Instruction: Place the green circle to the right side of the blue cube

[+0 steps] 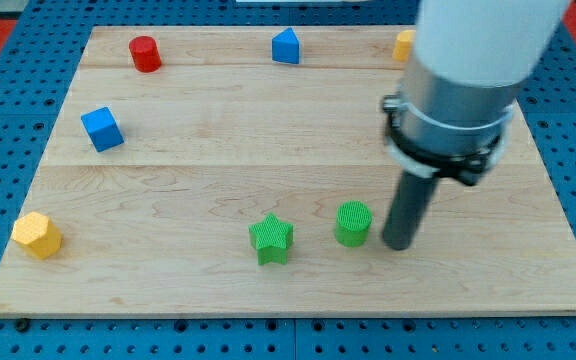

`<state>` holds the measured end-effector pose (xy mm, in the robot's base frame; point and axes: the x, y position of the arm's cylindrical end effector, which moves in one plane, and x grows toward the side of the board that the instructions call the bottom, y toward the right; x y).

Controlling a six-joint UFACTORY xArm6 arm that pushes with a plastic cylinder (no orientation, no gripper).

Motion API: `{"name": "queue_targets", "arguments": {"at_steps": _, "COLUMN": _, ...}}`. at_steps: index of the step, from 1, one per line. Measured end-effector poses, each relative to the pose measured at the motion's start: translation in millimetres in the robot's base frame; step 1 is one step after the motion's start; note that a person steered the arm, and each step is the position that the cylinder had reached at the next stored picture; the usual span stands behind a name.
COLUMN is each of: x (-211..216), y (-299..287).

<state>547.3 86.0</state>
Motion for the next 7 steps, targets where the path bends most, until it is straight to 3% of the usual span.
{"name": "queue_targets", "arguments": {"at_steps": 1, "x": -24, "y": -81}}
{"name": "queue_targets", "arguments": {"at_steps": 2, "x": -68, "y": -107}}
{"name": "queue_targets", "arguments": {"at_steps": 3, "x": -88, "y": -171}}
{"name": "queue_targets", "arguments": {"at_steps": 4, "x": -81, "y": -173}}
{"name": "queue_targets", "arguments": {"at_steps": 6, "x": -131, "y": -268}}
{"name": "queue_targets", "arguments": {"at_steps": 7, "x": -127, "y": -252}}
